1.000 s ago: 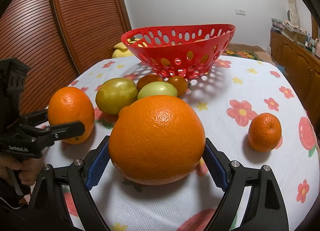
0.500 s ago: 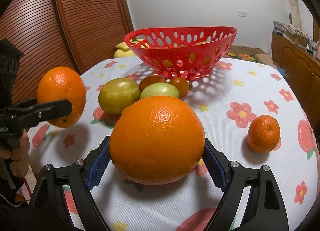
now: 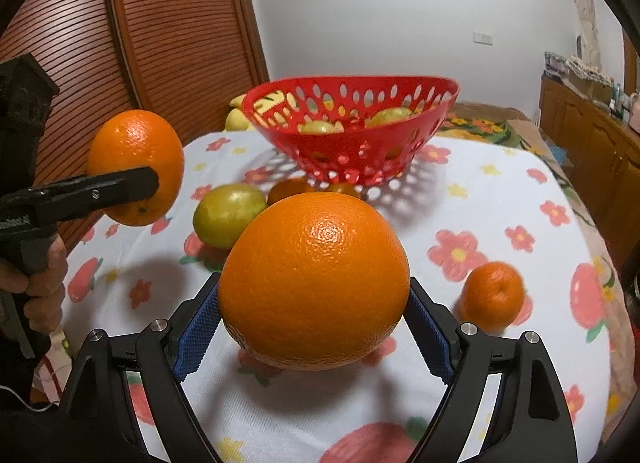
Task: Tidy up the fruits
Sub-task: 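Lift both oranges and carry them over the red basket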
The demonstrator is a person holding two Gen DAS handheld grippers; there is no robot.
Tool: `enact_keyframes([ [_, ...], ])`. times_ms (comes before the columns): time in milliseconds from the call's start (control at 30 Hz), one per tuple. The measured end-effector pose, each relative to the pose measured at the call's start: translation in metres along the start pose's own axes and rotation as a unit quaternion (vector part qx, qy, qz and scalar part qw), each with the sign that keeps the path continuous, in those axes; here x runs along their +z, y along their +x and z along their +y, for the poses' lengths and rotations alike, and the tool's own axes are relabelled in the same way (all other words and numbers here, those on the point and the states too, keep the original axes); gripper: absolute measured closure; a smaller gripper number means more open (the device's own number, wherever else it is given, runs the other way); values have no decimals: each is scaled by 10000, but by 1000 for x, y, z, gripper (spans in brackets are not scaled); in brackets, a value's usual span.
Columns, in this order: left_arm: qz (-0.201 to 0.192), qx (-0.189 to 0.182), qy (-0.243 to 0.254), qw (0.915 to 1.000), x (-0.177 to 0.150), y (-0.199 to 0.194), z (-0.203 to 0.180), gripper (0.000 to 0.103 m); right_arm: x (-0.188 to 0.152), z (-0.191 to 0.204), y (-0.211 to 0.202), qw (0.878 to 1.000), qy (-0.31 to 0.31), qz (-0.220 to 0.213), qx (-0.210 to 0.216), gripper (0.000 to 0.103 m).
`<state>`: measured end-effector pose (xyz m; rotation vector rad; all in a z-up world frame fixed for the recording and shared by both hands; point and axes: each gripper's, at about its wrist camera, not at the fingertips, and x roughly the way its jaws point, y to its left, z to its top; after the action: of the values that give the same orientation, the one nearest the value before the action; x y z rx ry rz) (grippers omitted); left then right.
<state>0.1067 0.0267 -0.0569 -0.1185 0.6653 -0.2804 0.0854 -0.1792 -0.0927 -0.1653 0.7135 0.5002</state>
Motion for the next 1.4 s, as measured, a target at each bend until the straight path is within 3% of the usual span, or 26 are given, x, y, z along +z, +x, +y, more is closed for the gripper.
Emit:
enact_keyframes([
  [600,-92,-40,401,9991,44,10,-17,13,48,-11,-15,9992,-214,-340,61,15],
  [967,49,-104,486,9988,82,54,-23,13,95,-49,-10,9981,-324,-520,-91,15],
  [1400,395,-169,603,9973,100,100,-36,13,114,-80,13,9988,-264,-412,21,15],
])
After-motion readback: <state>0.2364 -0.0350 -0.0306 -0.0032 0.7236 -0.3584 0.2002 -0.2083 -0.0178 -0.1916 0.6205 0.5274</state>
